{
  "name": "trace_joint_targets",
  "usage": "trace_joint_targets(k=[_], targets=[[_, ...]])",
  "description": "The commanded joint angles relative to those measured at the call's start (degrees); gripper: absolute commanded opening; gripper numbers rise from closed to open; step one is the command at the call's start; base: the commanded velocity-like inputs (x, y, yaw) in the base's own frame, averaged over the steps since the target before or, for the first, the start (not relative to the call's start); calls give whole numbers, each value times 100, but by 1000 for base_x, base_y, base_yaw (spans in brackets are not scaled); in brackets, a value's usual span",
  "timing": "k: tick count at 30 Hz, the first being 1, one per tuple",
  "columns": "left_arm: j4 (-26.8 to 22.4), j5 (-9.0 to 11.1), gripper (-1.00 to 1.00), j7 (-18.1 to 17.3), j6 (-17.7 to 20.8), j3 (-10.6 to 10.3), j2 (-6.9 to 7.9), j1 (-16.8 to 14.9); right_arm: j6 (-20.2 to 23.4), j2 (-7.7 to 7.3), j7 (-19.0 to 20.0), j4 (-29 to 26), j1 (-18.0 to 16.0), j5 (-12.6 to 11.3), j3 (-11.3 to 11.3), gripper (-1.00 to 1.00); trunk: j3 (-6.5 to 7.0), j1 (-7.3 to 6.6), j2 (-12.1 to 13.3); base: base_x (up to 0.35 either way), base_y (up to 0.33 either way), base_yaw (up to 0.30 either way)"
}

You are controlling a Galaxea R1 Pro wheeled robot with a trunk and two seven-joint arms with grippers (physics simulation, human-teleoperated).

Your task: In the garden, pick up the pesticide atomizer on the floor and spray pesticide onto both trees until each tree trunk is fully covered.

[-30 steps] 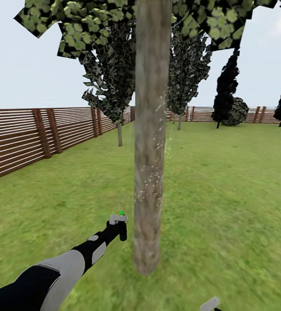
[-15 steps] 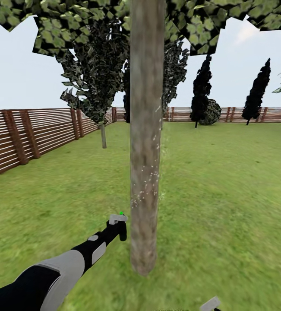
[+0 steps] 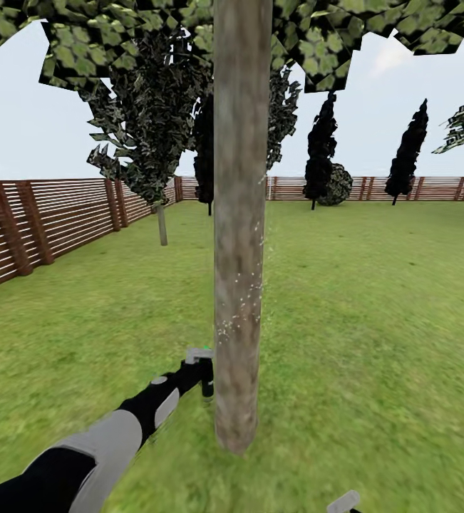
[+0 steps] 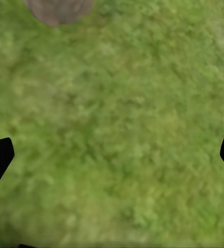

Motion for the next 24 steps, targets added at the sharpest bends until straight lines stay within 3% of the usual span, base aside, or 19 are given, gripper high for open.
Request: trace_joint_targets(k=[1,3,4,6,9,13,15,18,21,24], targets=[[-256,-8,-100,141,236,-17,-4,3,0,-1,0,0,2,0,-1,100,-1,0,1,0,0,0],[-1426,1,-100,421,1449,-24,-12,3,0,-1,0,0,63,0,-2,100,-1,0,1,0,0,0],[-1770,2,-100,443,1754,-24,-13,3,0,-1,0,0,75,0,-3,100,-1,0,1,0,0,0],[-2145,3,-100,447,2017,-25,-18,3,0,-1,0,0,85,0,-3,100,-1,0,1,0,0,0],[-3014,0,-100,446,3153,-5,-34,3,0,-1,0,0,93,0,-3,100,-1,0,1,0,0,0],[-4070,-5,-100,440,4318,301,-31,3,0,-1,0,0,97,0,-3,100,-1,0,1,0,0,0],[-4490,-5,-100,445,4872,339,-31,3,0,-1,0,0,97,0,-3,100,-1,0,1,0,0,0],[-4795,-5,-100,446,5458,578,-31,-22,0,-1,0,0,97,0,-1,100,-1,0,1,0,0,0],[-4832,-5,-100,441,5665,642,-31,-333,0,-1,0,0,112,0,4,100,-1,0,1,0,0,0],[-4842,-2,-100,445,6109,651,-35,-730,4,-1,0,0,125,0,6,100,-1,0,1,0,0,0]])
